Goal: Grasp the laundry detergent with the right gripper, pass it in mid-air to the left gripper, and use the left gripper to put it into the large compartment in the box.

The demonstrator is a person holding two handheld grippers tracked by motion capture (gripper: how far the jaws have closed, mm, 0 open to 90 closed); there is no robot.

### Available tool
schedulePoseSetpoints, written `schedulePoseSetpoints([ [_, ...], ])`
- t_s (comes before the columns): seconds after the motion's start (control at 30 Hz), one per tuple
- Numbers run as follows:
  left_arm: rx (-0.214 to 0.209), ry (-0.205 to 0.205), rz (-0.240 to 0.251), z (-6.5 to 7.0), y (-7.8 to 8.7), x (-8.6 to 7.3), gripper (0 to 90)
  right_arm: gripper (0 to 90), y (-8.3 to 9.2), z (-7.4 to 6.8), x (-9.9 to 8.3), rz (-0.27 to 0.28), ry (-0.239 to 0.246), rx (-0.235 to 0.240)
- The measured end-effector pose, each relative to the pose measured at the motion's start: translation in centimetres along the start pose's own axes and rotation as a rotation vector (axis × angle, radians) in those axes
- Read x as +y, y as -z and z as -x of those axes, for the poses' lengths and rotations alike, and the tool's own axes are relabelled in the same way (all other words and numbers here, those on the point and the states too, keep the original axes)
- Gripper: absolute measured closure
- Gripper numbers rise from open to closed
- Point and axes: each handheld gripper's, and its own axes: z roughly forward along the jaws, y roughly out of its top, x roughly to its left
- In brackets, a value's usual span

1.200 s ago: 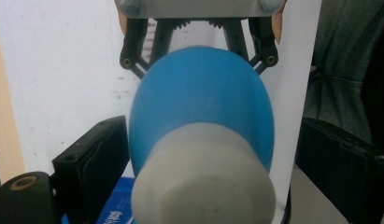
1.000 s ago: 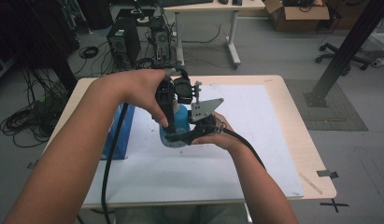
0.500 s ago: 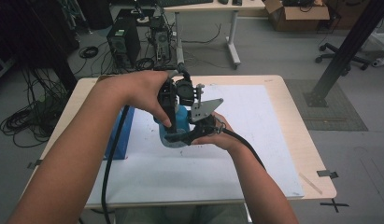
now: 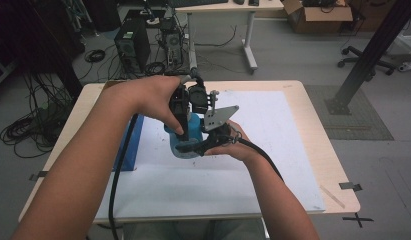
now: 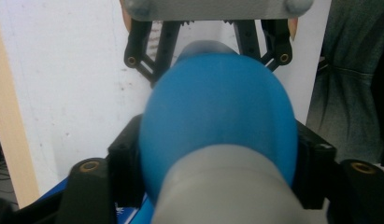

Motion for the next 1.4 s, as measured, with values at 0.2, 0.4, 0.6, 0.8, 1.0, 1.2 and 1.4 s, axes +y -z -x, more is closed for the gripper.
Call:
schedulePoseSetpoints([
  [0.2,-0.002,-0.002,-0.020,0.0,0.2,-0.1,37.5,45.3,-0.1,0.0,0.1,0.003,-0.001,0.004],
  [0.4,0.000,-0.009,-0.032,0.0,0.4,-0.1,37.9,45.2,-0.3,0.0,0.2,0.017,-0.004,0.005],
  [0.6,0.001,-0.012,-0.039,0.1,1.0,0.0,38.0,44.4,-0.3,0.0,0.5,0.037,-0.002,0.004],
  [0.8,-0.009,-0.016,-0.046,0.0,1.1,0.3,38.1,43.4,-0.3,-0.2,0.5,0.055,-0.002,0.002],
  [1.0,-0.013,-0.020,-0.048,0.0,1.0,0.5,38.2,34.9,-0.4,-0.4,0.5,0.089,-0.021,-0.016],
  [1.2,-0.016,-0.008,-0.045,0.0,1.0,0.6,38.2,21.0,-0.3,-0.5,0.2,0.101,-0.049,-0.045],
  [1.4,-0.022,0.008,-0.058,-0.3,1.0,0.5,38.1,17.3,0.1,-0.6,0.0,0.100,-0.060,-0.068],
])
